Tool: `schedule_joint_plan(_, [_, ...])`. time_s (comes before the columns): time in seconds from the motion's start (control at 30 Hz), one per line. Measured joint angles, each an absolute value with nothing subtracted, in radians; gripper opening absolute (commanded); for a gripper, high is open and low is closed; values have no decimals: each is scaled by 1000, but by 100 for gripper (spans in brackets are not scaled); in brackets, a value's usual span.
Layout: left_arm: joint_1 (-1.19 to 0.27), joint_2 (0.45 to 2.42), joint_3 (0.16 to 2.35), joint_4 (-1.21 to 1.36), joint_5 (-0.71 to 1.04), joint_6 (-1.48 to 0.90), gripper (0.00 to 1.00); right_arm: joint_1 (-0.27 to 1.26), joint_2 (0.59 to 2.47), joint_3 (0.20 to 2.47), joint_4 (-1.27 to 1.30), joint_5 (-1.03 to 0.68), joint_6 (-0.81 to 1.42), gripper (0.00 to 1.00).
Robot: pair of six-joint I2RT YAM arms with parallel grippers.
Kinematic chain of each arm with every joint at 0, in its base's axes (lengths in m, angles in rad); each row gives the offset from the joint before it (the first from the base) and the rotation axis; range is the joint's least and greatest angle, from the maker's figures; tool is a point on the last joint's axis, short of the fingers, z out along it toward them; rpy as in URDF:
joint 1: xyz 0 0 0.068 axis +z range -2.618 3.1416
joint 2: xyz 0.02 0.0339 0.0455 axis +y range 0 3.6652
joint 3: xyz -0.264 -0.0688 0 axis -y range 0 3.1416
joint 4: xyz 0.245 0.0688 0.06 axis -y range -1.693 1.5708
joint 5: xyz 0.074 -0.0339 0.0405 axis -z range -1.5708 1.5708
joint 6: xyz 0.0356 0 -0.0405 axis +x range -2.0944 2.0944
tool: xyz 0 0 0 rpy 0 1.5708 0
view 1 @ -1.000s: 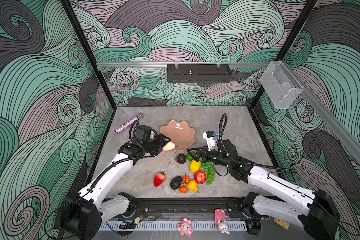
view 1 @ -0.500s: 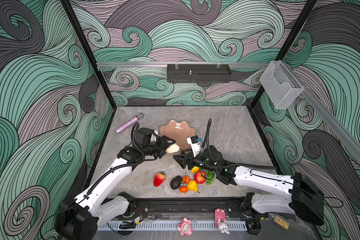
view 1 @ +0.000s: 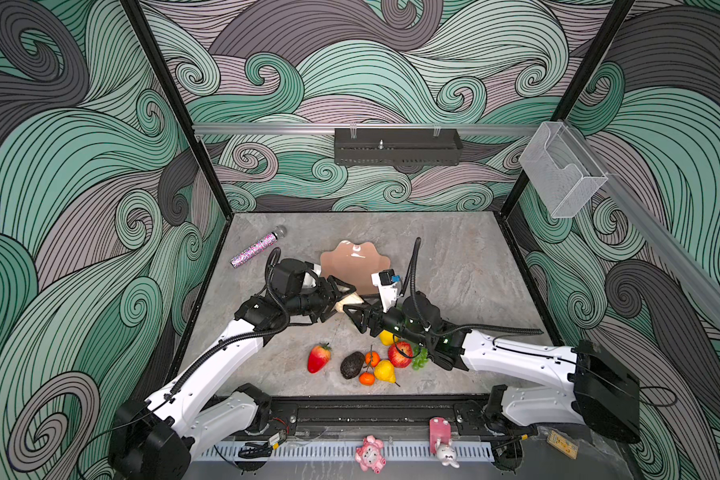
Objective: Place and organize the fake fruits in the fruit bowl
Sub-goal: 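Grasp the pear with the right gripper while the left gripper releases and withdraws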
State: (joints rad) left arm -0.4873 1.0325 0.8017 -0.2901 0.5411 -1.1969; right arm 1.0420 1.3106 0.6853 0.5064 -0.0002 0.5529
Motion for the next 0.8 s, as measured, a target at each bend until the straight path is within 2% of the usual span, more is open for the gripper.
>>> schedule_joint_plan(0.43, [-494,1040,802,-292,545,-1161,73,1050,1323,707,474,-7,550,51])
schedule_joint_plan(0.63, [-496,1029,805,-315,535,-1118,88,1051,1322,740,419,7,529,50])
schedule_joint_plan(0.73, [-493,981,818,-388,469,-1061,96,1045,1322,766,360,19,506,50])
schedule_joint_plan(0.8, [-480,930,833,-450,418,-1013,97,1026,1323,784,321,25,493,50])
